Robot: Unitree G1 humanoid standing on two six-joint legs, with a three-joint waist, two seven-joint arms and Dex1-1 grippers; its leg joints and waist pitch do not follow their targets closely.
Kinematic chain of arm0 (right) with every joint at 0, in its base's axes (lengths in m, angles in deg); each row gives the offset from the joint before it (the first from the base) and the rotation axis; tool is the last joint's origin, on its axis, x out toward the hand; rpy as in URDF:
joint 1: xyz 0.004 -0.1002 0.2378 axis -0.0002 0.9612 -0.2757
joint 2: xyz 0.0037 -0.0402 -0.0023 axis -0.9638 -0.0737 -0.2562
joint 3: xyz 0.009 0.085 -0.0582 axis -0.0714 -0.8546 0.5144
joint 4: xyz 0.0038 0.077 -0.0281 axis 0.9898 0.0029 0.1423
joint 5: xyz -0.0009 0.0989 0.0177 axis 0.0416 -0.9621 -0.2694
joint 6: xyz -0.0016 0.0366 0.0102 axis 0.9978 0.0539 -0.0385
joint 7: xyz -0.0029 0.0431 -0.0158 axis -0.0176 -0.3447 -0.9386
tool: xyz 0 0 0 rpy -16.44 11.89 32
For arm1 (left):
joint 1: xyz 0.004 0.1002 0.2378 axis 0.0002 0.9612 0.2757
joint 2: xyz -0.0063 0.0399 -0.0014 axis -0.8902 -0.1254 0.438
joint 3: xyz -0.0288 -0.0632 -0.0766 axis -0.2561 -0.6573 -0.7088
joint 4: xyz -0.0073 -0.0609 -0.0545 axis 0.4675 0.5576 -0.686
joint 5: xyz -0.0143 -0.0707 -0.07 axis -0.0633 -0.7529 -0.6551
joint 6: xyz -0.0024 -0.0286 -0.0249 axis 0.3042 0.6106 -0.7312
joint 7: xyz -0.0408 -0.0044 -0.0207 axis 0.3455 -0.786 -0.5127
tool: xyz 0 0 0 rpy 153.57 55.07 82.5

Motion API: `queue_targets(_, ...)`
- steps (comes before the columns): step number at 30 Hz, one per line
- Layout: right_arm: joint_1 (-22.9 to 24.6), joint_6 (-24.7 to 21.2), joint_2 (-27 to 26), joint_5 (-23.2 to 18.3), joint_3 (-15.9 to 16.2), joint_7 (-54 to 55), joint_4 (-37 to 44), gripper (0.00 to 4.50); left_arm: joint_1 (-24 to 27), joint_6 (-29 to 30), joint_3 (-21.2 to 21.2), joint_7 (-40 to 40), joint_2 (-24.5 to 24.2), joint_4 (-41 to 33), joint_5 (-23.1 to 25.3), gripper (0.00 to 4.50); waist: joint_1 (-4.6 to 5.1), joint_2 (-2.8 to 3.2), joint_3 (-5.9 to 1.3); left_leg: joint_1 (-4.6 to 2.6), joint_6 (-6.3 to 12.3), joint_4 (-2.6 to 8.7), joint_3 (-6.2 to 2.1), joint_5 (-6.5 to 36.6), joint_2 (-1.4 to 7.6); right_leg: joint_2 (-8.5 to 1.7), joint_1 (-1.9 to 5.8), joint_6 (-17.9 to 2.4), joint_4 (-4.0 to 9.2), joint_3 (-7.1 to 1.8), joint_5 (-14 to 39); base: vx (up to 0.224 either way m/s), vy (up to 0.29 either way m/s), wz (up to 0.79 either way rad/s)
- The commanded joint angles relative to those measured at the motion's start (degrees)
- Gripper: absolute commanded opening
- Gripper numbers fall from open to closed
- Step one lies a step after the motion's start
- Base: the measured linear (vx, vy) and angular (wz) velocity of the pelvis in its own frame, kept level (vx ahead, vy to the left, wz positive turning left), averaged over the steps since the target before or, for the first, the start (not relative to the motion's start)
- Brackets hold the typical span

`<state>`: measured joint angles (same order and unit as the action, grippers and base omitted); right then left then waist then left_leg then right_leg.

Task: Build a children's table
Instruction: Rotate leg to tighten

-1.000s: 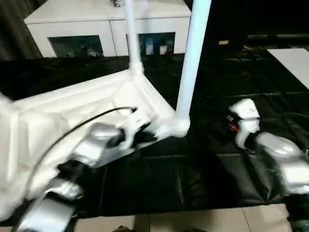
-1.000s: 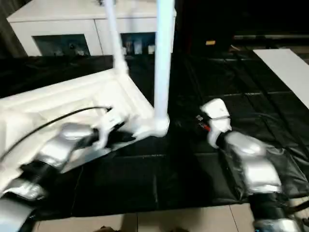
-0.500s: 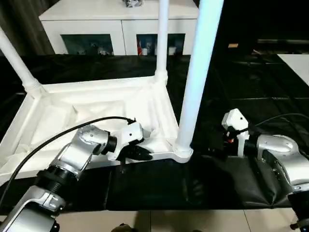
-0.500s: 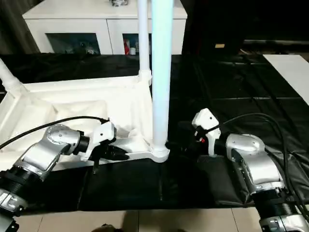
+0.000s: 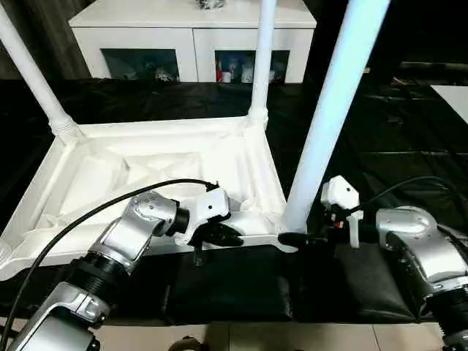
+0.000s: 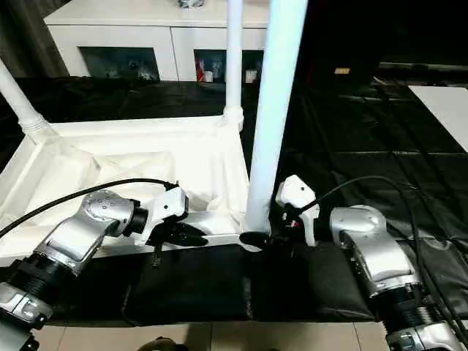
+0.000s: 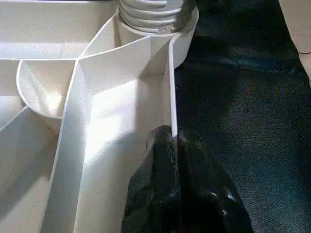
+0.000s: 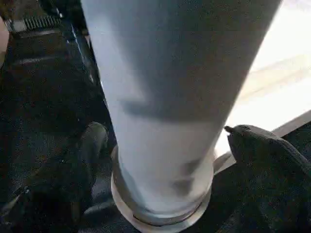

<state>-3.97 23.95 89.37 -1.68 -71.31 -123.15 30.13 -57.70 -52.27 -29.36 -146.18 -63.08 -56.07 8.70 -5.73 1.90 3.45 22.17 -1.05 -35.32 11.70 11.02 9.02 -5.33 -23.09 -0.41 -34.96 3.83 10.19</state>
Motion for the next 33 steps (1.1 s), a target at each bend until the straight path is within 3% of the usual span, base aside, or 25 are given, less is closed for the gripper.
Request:
queue_targets(1, -0.6, 1.3, 0.7, 1.5, 0.7, -0.4, -0.8, 4.15, -1.4, -0.5, 0.7, -1.1, 0.6, -1.9, -0.8, 0.0, 0.43, -0.97, -4.0, -1.35, 2.83, 4.79, -2.22, 11.7, 4.57, -4.15, 2.32, -13.0, 4.19, -2.97, 14.8, 0.0, 0.0, 0.0)
queue_targets(10, -0.8, 1.8, 0.9, 2.3, 0.7, -0.6, -1.7, 3.27, -1.6, -0.3, 0.7, -1.6, 0.3, -1.7, -0.6, 0.0, 0.37, -1.0, -4.09, -1.32, 3.56, 4.62, -2.15, 10.8, 4.54, -4.15, 2.43, -13.6, 4.05, -2.92, 13.3, 0.0, 0.0, 0.0)
queue_targets(11, -1.0, 2.0, 0.8, 2.4, 0.8, -0.4, -2.0, 3.21, -1.7, -0.4, 0.6, -1.6, 0.3, -1.5, -0.5, 0.0, 0.37, -0.68, -4.09, -1.36, 3.45, 4.64, -2.2, 11.0, 4.57, -4.11, 2.39, -13.7, 4.02, -2.93, 13.2, 0.0, 0.0, 0.0)
queue_targets(14, -1.4, 1.6, 0.4, 2.0, 0.6, -0.6, -2.4, 2.94, -1.8, -0.4, 0.6, -1.8, 0.2, -1.2, -0.4, 0.0, 0.45, -0.74, -4.07, -1.38, 3.32, 4.66, -2.18, 11.4, 4.56, -4.05, 2.39, -13.9, 4.05, -2.93, 12.9, 0.0, 0.0, 0.0)
queue_targets(21, -1.1, 1.8, -0.5, 1.7, 0.2, -0.3, -2.9, 2.74, -1.7, -0.5, 0.8, -1.9, 0.0, -0.2, -0.1, 0.0, 0.5, -0.7, -4.11, -1.36, 3.32, 4.63, -2.17, 11.3, 4.52, -4.04, 2.44, -14.2, 3.99, -2.9, 12.3, 0.0, 0.0, 0.0)
queue_targets(24, -1.1, 1.5, -2.7, 1.2, -1.1, 3.2, -4.4, 2.72, -1.8, 0.3, 0.2, -0.5, 1.0, 0.7, -0.3, 0.0, 0.73, -0.74, -4.04, -1.24, 3.05, 4.66, -2.22, 11.9, 4.46, -4.17, 2.52, -14.2, 4.1, -2.88, 13.2, 0.0, 0.0, 0.0)
queue_targets(28, -1.1, 1.0, -7.2, 1.6, -3.1, 11.1, -7.1, 2.72, -2.9, 1.7, -1.0, 2.6, 3.6, 2.9, -0.7, 0.0, 1.35, -0.65, -3.82, -1.49, 1.18, 4.9, -2.36, 14.7, 4.27, -4.16, 2.23, -13.0, 4.78, -2.82, 18.1, 0.0, 0.0, 0.0)
queue_targets(29, -1.0, 0.4, -10.1, 2.6, -3.6, 16.7, -7.6, 2.72, -4.0, 2.7, -1.9, 5.7, 5.5, 4.8, -0.6, 0.0, 1.53, -0.75, -3.87, -1.39, 0.79, 4.98, -2.48, 14.9, 4.25, -4.2, 2.42, -12.3, 4.79, -2.8, 19.1, 0.0, 0.0, 0.0)
queue_targets(31, -1.1, -0.3, -11.8, 2.7, -4.0, 19.3, -7.6, 2.72, -4.7, 3.1, -2.4, 7.6, 6.5, 5.9, -0.3, 0.0, 1.87, -0.72, -3.78, -1.6, 0.38, 4.99, -2.45, 15.7, 4.16, -4.09, 2.08, -11.7, 5.06, -2.82, 20.5, 0.0, 0.0, 0.0)
queue_targets(33, -1.9, -2.8, -17.2, 3.9, -5.4, 29.3, -8.0, 2.72, -7.3, 4.4, -4.4, 15.1, 9.9, 10.4, 0.5, 0.0, 2.43, -0.77, -3.81, -1.38, -0.18, 5.06, -2.5, 15.5, 3.99, -3.94, 2.03, -11.5, 5.05, -2.76, 20.3, 0.0, 0.0, 0.0)
